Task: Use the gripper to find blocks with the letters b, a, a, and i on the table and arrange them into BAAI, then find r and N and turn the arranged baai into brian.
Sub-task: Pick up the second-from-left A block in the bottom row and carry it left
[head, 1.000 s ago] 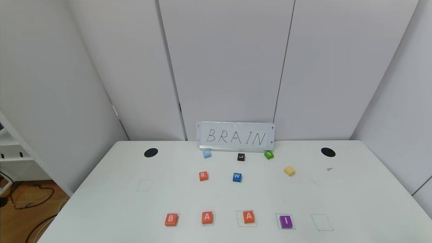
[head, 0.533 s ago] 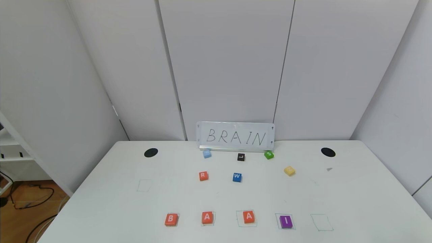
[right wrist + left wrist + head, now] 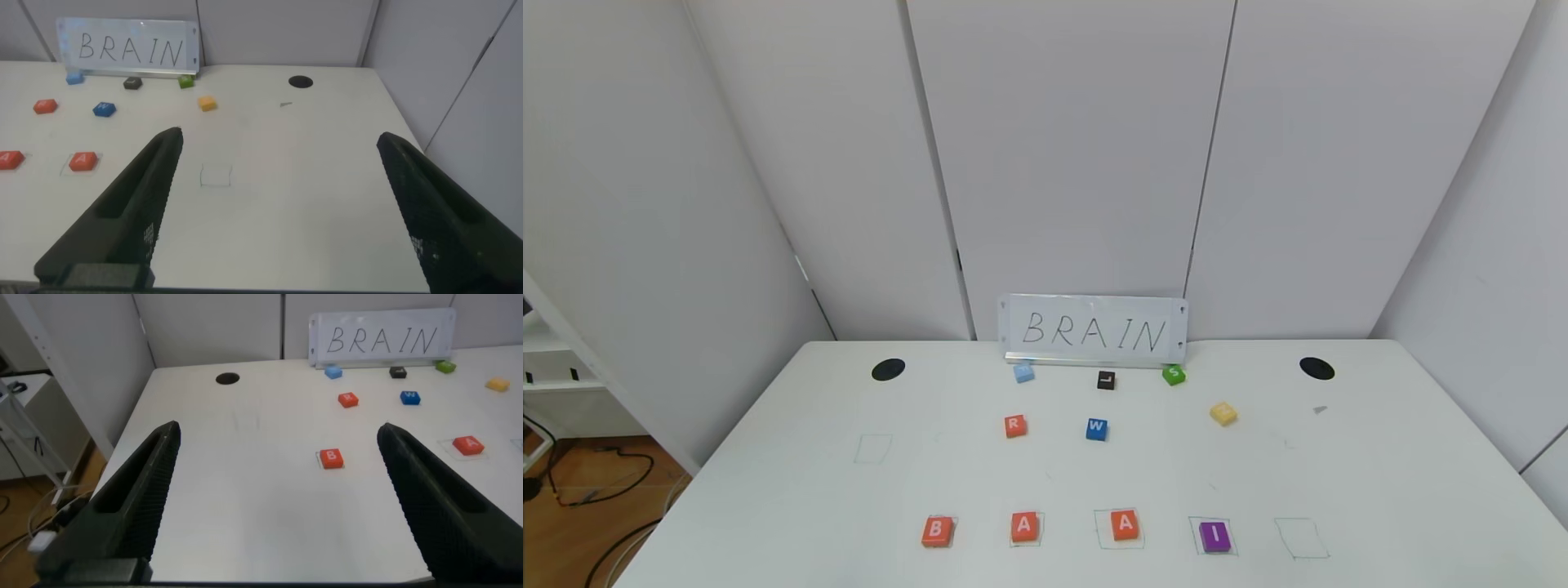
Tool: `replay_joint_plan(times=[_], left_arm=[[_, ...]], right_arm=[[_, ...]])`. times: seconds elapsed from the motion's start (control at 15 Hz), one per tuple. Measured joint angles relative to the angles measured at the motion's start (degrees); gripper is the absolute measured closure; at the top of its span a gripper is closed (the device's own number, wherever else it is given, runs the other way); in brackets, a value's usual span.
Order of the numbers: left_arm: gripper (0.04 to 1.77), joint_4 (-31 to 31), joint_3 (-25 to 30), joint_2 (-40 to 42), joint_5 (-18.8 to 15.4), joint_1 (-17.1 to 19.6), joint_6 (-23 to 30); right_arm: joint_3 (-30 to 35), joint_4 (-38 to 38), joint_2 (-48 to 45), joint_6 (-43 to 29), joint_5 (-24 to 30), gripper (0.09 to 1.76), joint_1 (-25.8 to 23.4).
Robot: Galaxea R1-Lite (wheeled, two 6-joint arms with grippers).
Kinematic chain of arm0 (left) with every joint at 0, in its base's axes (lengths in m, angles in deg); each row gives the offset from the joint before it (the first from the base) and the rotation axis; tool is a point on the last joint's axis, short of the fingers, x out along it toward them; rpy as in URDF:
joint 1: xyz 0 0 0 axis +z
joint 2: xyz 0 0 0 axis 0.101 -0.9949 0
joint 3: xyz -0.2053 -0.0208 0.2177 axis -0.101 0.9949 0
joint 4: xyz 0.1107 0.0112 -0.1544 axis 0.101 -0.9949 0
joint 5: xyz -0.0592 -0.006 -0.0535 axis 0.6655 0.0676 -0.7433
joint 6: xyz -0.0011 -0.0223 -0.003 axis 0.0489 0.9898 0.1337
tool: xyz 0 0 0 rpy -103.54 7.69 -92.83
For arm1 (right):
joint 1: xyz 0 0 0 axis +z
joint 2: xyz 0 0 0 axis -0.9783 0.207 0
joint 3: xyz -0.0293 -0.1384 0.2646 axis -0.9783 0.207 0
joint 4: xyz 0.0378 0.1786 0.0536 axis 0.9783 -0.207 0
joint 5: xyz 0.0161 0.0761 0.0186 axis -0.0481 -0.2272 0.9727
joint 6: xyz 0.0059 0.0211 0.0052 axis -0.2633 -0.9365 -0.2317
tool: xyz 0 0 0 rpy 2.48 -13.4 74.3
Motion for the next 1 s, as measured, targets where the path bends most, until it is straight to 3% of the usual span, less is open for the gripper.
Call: replay_joint_plan(times=[0.27,0.6,1.0], left_arm=[[0.09,0.6,-8.6,-5.9,-1.8,-0.1,-0.1],[0.09,1.0,-20.0,-18.6,-1.1,-3.9,0.0],[0.09,1.6,-30.2,-34.3,-1.2,-4.8,0.5]], right_arm=[[-8.4,-1.4,6.7,0.3,-0.1,0.14,0.3],[-19.5,-1.1,21.6,0.7,0.0,0.14,0.7],[-30.5,-1.2,39.0,1.9,2.0,0.14,0.9]])
